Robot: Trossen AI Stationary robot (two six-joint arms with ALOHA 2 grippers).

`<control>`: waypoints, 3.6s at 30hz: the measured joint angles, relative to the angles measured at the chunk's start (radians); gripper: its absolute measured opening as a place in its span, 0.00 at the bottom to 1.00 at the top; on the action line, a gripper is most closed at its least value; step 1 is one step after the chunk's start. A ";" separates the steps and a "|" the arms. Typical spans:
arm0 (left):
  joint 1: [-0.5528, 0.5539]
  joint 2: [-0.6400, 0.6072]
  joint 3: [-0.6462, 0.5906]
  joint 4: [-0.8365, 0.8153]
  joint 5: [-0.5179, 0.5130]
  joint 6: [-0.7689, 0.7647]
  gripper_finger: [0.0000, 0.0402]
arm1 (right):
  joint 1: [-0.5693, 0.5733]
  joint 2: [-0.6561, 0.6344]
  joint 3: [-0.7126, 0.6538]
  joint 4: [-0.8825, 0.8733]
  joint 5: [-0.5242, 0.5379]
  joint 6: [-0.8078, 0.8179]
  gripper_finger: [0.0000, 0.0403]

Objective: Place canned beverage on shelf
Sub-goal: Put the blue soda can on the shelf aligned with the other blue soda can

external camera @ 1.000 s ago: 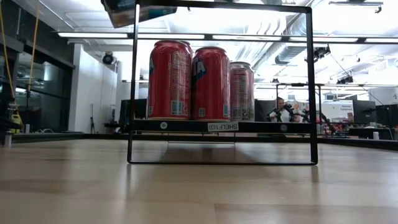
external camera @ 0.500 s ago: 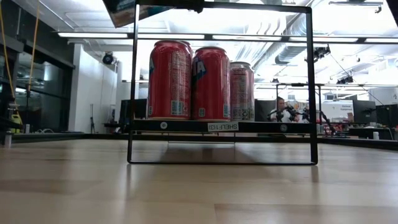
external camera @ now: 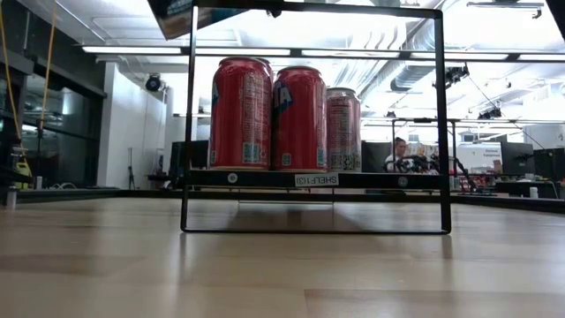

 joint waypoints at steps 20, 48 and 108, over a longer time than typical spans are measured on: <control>0.068 -0.149 0.183 0.097 0.076 -0.081 0.70 | -0.053 -0.218 -0.001 -0.335 0.067 -0.025 0.54; 0.128 -0.285 -0.803 2.392 -0.138 -0.168 0.70 | -0.005 -0.493 -0.868 1.493 0.348 0.473 0.54; 0.048 -0.628 -0.732 1.463 -0.106 0.119 0.41 | -0.061 -0.772 -0.800 0.771 0.431 0.364 0.92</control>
